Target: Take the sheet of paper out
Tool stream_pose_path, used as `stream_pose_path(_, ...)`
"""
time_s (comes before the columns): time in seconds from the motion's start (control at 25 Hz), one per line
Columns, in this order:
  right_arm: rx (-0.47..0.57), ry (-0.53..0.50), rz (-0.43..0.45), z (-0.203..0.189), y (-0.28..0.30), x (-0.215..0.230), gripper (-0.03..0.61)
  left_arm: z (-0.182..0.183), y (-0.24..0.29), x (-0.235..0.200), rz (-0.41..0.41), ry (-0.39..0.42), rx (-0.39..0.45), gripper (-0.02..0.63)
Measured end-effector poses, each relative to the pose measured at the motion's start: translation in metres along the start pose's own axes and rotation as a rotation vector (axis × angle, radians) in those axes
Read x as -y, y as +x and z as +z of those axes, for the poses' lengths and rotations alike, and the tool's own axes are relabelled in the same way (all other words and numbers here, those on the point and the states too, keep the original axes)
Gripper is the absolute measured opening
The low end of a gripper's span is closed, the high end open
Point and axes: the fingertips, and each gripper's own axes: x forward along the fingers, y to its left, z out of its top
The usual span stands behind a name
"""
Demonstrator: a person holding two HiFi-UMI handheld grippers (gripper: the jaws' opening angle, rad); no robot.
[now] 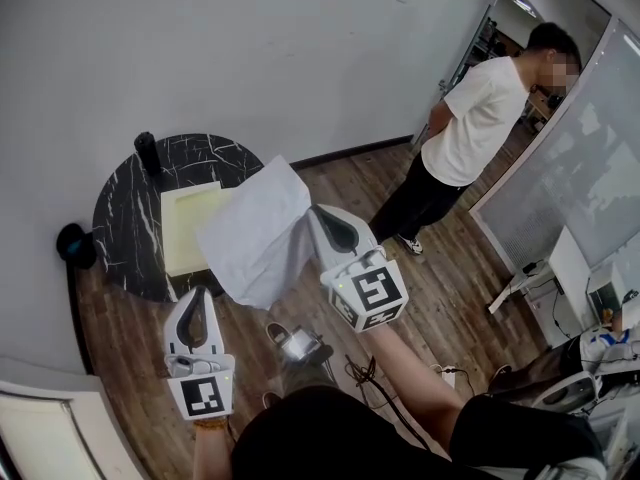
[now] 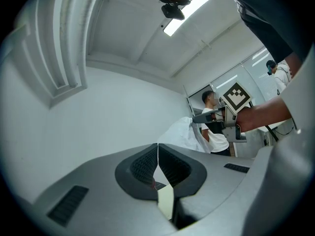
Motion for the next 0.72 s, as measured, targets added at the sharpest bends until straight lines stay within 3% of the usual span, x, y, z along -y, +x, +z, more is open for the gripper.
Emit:
stream_pose_path(0.4, -0.010, 0.037, 0.037, -0.014, -0.017, -0.045, -0.003, -0.001, -0.015, -0.002, 0.018, -0.011, 0.000, 0.005)
stream_pose_path(0.72, -0.004, -0.002, 0.041, -0.023, -0.025, -0.070, -0.004, -0.012, -0.023, -0.002, 0.038, -0.013, -0.020, 0.005)
